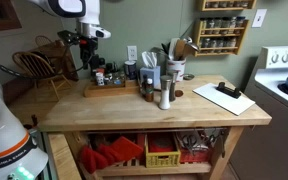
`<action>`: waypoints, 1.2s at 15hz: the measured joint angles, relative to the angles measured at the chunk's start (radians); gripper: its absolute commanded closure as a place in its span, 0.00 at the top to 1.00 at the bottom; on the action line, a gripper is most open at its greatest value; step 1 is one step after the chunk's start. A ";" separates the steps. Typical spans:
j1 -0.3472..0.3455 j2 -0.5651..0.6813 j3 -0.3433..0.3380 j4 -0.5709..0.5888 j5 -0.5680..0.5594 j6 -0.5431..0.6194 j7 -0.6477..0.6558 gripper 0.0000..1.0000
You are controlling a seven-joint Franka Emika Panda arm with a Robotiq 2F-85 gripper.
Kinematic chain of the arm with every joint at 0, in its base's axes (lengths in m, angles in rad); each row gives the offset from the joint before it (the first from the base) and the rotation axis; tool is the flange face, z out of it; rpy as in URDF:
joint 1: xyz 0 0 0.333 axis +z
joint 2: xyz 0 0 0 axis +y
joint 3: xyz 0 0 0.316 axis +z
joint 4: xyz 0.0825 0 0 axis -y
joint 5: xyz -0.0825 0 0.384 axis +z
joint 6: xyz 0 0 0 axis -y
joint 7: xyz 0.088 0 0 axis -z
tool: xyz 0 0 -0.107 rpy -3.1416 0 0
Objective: Remove the spice bottle on the right end of the second front rack of the spice rack and put it on the counter top
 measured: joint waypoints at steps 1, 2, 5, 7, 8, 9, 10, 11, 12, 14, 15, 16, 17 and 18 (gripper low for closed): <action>0.000 0.000 0.000 0.000 0.000 0.000 0.000 1.00; 0.000 0.000 0.000 0.000 0.000 0.000 0.000 1.00; 0.000 0.000 0.000 0.000 0.000 0.000 0.000 1.00; 0.000 0.000 0.000 0.000 0.000 0.000 0.000 1.00; 0.000 0.000 0.000 0.000 0.000 0.000 0.000 1.00; 0.000 0.000 0.000 0.000 0.000 0.000 0.000 1.00; 0.002 0.001 0.003 0.001 0.004 0.003 -0.007 1.00; 0.011 0.005 0.011 0.005 0.012 0.014 -0.015 1.00; 0.027 0.012 0.026 0.012 0.021 0.027 -0.018 1.00; 0.060 0.037 0.066 0.031 0.031 0.060 -0.018 1.00; 0.076 0.052 0.085 0.043 0.032 0.077 -0.018 1.00; 0.089 0.069 0.103 0.054 0.032 0.096 -0.018 1.00; 0.098 0.086 0.118 0.066 0.032 0.118 -0.018 1.00; 0.105 0.104 0.129 0.078 0.032 0.140 -0.017 1.00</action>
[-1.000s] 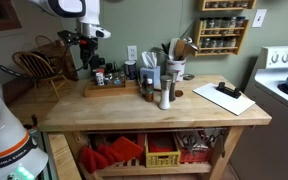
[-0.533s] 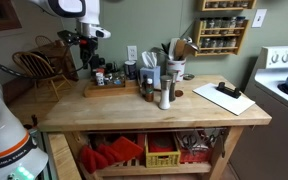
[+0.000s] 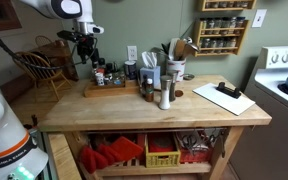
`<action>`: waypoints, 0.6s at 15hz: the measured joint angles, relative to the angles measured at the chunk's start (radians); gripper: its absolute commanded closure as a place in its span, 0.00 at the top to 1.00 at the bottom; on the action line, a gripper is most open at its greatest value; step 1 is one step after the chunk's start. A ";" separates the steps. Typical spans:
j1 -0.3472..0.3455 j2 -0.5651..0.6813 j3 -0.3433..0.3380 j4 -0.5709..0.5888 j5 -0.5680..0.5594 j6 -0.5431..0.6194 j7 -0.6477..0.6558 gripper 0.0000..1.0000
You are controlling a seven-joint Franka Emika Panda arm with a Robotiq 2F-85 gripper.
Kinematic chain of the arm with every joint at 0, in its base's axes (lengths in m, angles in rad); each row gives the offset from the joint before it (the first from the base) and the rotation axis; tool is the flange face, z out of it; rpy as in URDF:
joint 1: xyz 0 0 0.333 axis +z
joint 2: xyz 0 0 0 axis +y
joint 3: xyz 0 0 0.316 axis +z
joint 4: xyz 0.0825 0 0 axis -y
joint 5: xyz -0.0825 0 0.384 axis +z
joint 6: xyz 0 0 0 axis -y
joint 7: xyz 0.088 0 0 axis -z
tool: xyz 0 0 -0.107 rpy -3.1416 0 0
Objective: Remove the spice bottle on the right end of the second front rack of the spice rack and put it on the counter top
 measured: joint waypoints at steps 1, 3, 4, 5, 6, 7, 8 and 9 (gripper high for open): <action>0.003 0.019 0.007 0.013 0.000 0.019 0.000 1.00; 0.003 0.060 0.011 0.045 0.000 0.044 0.001 1.00; 0.002 0.083 0.011 0.063 0.000 0.052 0.008 1.00; -0.001 0.107 0.011 0.083 0.000 0.060 0.028 1.00; -0.005 0.132 0.011 0.103 0.000 0.070 0.059 1.00; -0.009 0.157 0.011 0.122 -0.001 0.080 0.099 1.00; -0.011 0.182 0.011 0.138 -0.001 0.090 0.143 1.00; -0.012 0.206 0.012 0.151 -0.001 0.107 0.191 1.00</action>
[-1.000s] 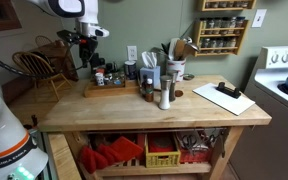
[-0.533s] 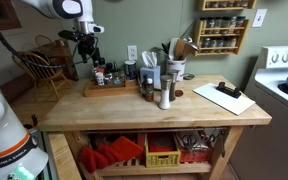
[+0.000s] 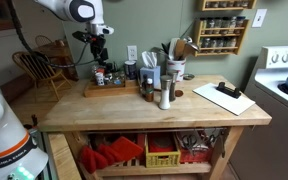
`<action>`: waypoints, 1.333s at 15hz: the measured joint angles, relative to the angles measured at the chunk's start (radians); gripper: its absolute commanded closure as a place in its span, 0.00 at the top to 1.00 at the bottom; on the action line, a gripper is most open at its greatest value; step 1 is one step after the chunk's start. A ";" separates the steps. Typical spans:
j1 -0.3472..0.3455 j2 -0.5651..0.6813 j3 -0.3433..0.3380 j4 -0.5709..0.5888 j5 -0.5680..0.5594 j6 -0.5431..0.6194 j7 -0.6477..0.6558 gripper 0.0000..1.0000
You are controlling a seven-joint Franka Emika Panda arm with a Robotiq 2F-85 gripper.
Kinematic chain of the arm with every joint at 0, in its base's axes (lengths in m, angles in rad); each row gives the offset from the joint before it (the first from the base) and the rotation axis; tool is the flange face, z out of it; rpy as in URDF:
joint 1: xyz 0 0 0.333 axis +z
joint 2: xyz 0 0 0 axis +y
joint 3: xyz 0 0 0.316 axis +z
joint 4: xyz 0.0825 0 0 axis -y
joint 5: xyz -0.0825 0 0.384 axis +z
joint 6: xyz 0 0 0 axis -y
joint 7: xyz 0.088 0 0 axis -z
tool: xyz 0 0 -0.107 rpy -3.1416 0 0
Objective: Remove the spice bottle on the right end of the second front rack of the spice rack and put it on the counter top
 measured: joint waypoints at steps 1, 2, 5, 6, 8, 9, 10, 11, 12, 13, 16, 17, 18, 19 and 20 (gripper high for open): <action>0.000 0.025 0.003 0.008 -0.002 0.021 0.052 1.00; -0.001 0.049 0.007 0.013 -0.011 0.044 0.107 1.00; -0.001 0.118 0.023 0.028 -0.069 0.107 0.273 1.00; 0.001 0.139 0.028 0.038 -0.094 0.110 0.292 1.00; 0.004 0.171 0.032 0.060 -0.116 0.109 0.296 1.00; 0.004 0.179 0.033 0.066 -0.117 0.109 0.296 1.00; 0.004 0.183 0.033 0.071 -0.118 0.108 0.296 1.00; 0.004 0.184 0.033 0.074 -0.119 0.107 0.296 1.00; 0.004 0.185 0.033 0.076 -0.119 0.107 0.296 1.00; 0.004 0.185 0.033 0.078 -0.115 0.113 0.296 1.00; 0.009 0.212 0.033 0.094 -0.114 0.150 0.298 1.00; 0.012 0.228 0.033 0.101 -0.116 0.161 0.300 1.00; 0.014 0.246 0.033 0.110 -0.119 0.169 0.303 1.00; 0.015 0.265 0.033 0.117 -0.120 0.177 0.305 1.00; 0.016 0.283 0.032 0.124 -0.122 0.186 0.307 1.00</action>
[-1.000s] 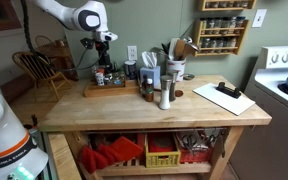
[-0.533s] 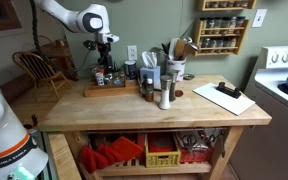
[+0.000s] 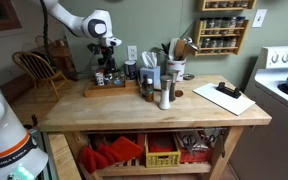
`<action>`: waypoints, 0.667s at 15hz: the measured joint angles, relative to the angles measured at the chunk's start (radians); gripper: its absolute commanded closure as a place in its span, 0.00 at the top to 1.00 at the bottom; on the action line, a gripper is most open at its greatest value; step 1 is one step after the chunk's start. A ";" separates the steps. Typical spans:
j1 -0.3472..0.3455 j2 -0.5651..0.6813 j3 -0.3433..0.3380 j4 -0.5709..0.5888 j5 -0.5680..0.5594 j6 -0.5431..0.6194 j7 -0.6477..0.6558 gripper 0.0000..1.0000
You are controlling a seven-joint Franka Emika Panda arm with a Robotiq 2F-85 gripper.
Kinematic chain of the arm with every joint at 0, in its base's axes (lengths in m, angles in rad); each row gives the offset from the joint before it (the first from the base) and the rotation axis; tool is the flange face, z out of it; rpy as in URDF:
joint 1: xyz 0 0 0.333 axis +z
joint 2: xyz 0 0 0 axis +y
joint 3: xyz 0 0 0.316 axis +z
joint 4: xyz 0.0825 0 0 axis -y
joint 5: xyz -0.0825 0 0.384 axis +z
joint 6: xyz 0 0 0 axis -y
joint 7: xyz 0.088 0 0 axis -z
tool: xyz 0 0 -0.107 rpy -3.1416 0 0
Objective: Remove the spice bottle on the right end of the second front rack of the spice rack and put it on the counter top
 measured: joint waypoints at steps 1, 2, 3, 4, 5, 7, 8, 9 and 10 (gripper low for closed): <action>0.000 0.017 -0.001 0.006 -0.003 0.007 0.001 1.00; 0.001 0.033 -0.003 0.013 -0.005 0.015 0.002 1.00; 0.002 0.048 -0.005 0.018 -0.009 0.021 0.002 1.00; 0.003 0.061 -0.008 0.024 -0.012 0.026 0.003 1.00; 0.005 0.074 -0.011 0.031 -0.015 0.032 0.005 1.00; 0.013 0.096 -0.016 0.044 -0.027 0.040 0.017 1.00; 0.018 0.105 -0.019 0.050 -0.031 0.043 0.025 1.00; 0.022 0.115 -0.021 0.056 -0.033 0.046 0.032 1.00; 0.026 0.124 -0.024 0.060 -0.033 0.050 0.038 1.00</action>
